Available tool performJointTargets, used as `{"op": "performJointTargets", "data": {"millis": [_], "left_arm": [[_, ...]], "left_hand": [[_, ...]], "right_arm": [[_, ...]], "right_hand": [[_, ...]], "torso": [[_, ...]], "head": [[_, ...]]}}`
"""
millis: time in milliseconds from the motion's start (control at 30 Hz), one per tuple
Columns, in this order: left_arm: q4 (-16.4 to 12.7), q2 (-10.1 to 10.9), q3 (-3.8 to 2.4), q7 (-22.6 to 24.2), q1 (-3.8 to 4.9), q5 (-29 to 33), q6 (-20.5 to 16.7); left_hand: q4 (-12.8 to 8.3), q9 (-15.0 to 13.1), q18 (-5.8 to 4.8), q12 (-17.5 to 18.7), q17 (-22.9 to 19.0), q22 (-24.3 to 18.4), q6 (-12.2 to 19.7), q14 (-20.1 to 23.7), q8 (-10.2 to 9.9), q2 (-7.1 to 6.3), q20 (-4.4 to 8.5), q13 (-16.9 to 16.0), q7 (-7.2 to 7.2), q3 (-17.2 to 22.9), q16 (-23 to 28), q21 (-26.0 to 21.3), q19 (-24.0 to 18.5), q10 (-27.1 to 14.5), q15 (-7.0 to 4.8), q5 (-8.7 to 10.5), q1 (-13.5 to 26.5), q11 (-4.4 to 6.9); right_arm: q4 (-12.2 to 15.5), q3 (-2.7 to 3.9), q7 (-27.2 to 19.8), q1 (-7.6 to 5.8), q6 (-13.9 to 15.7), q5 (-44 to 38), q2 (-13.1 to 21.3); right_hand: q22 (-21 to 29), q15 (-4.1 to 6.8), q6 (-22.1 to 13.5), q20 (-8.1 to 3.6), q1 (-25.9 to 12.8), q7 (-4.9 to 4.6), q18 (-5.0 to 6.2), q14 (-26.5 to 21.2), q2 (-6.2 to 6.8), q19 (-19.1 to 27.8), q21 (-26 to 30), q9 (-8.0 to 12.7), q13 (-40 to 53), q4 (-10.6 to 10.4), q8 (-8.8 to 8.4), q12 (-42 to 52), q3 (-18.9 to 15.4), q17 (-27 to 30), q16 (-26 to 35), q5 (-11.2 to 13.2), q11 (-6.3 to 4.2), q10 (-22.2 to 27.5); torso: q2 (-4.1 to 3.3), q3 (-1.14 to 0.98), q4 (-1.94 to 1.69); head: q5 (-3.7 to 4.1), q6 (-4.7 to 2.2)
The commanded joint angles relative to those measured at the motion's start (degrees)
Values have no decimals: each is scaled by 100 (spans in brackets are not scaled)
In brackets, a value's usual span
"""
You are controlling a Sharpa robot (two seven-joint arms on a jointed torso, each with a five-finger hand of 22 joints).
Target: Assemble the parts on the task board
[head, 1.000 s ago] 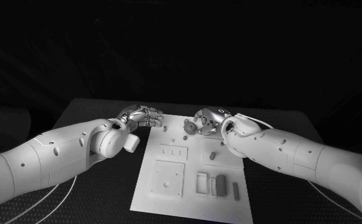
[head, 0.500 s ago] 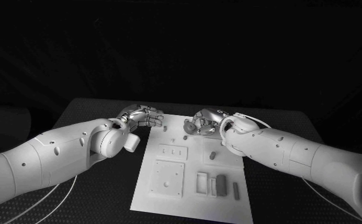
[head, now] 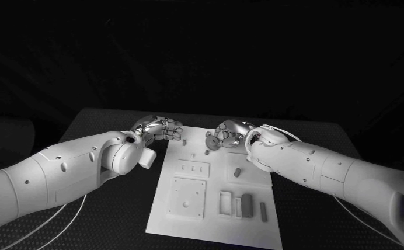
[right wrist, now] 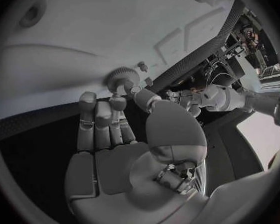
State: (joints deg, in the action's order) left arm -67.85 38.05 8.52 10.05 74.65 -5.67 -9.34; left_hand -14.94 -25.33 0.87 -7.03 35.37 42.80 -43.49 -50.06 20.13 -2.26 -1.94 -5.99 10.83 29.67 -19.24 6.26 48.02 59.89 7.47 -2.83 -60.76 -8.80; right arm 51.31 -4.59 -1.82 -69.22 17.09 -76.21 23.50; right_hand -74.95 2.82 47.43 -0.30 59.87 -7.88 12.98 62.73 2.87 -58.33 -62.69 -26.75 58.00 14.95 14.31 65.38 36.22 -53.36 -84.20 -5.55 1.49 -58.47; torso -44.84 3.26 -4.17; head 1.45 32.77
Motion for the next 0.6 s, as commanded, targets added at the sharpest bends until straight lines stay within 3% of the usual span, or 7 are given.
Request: {"op": "performJointTargets", "data": {"millis": [33, 333, 600], "left_arm": [[-4, -18, -5, 43, 3, -13, 90], [4, -29, -5, 34, 2, -13, 105], [2, -31, -5, 36, 2, -13, 102]], "left_hand": [[10, 6, -20, 18, 9, 10, -4, -38, -35, 12, 5, 7, 32, -33, 23, -20, 35, 0, 16, 0, 63, -37], [11, 6, -20, 21, 11, 11, -1, -38, -37, 10, 5, 8, 35, -34, 26, -22, 35, -2, 16, 0, 64, -38], [12, 7, -19, 26, 14, 12, 5, -37, -41, 9, 5, 10, 40, -34, 31, -25, 36, -6, 17, 0, 65, -42]], "right_arm": [[-17, 1, -42, 2, -87, -19, -39], [-76, 0, 7, 3, -116, -189, -114], [-91, -6, 19, 3, -156, -318, -140]], "right_hand": [[-105, 14, 160, 15, -59, -165, 202, -41, 137, 25, -25, 16, -13, 32, 20, 30, -18, -2, -26, 14, 166, 530], [-85, -12, 54, 20, -140, -198, 202, -60, 403, 25, -12, 65, -42, -35, -29, 32, -41, 13, -17, 12, 196, 564], [-83, -19, 52, 17, -105, -202, 202, -69, 450, 30, -7, 71, -47, -23, -24, 39, -30, 15, -17, 10, 201, 579]], "torso": [[-2, -2, 1], [-1, -1, 0], [-1, -1, 1]], "head": [[1, 8], [9, 15], [21, 16]]}}
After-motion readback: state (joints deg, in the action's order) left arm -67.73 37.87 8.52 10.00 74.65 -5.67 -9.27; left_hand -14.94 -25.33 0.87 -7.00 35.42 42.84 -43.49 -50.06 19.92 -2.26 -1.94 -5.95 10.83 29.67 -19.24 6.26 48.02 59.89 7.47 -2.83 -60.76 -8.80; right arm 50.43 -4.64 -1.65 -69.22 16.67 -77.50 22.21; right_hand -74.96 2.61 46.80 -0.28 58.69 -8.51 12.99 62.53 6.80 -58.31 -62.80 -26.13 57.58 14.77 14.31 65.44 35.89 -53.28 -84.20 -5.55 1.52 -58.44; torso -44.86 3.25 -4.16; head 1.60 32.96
